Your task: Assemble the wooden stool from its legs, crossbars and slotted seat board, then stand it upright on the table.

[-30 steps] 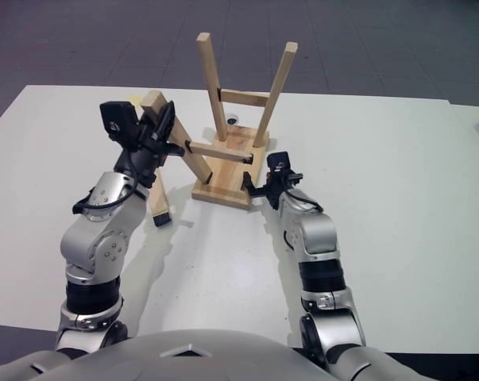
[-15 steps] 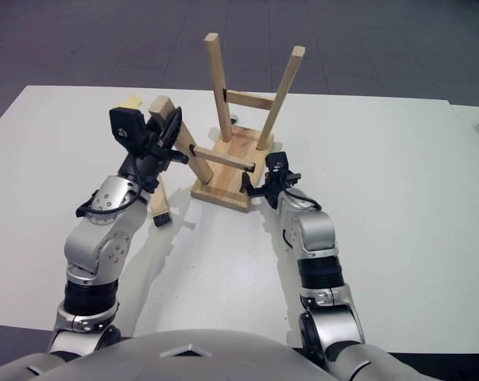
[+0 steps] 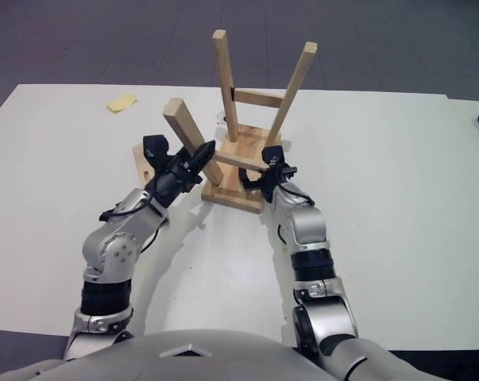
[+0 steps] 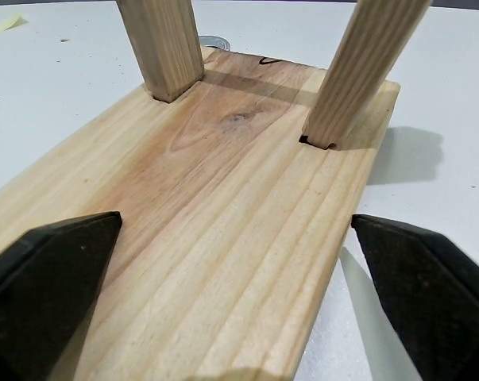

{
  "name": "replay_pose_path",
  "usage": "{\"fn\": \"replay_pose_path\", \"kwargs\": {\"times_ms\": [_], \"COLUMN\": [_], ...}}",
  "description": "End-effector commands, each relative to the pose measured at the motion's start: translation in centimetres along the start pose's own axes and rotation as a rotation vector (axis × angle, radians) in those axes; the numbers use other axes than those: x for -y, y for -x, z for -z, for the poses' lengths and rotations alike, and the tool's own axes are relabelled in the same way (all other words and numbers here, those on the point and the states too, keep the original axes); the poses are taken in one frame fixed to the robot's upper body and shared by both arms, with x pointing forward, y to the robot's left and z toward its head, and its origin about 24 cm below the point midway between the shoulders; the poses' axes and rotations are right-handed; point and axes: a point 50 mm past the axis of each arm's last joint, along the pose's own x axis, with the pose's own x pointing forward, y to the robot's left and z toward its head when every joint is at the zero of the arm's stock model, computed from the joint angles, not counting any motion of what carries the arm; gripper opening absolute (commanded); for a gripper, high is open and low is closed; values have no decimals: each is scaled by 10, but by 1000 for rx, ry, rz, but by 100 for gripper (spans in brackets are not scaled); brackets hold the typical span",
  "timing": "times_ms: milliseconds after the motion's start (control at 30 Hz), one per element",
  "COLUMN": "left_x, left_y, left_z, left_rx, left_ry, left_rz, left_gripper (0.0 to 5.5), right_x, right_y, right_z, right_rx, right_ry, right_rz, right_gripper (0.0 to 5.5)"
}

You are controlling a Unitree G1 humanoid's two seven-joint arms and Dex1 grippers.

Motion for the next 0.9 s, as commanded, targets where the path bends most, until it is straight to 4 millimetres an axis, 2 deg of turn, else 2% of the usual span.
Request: {"fn": "replay_pose_path", "kwargs": {"times_ms": [33,200,300,400,467,500,533,600,667,733,800,900], "left_x": [1,14,19,2,-18,-30,-43,-66,-83,-92,-92,-93], "left_y": [-3,0,10,25,39,43,44,47,53,57,57,53], "left_z": [-17,-37,-72,-119,-139,-137,-127,-89,-53,-24,-3,11], "left_rx": [83,189,330,482,494,423,299,4,-213,-319,-381,-419], "left_ry": [40,102,116,83,-21,-99,-164,-295,-328,-234,-209,-204], "left_rz": [18,141,195,113,-25,-114,-191,-337,-437,-499,-518,-550], "left_gripper": [330,405,454,495,531,538,538,538,538,538,538,538], "right_x": [-1,1,5,7,7,7,8,8,8,9,11,12], "right_y": [-3,-2,0,4,6,7,8,10,11,13,15,17], "right_z": [3,5,4,4,3,3,3,2,1,1,1,3], "right_rx": [-26,-29,-22,-15,-8,-3,2,21,32,40,45,47], "right_ry": [1,4,-3,-9,-14,-18,-21,-29,-30,-23,-19,-23], "right_rz": [-6,-2,4,8,9,11,17,25,32,43,55,68], "right_gripper": [540,540,540,540,540,540,540,540,540,540,540,540]}}
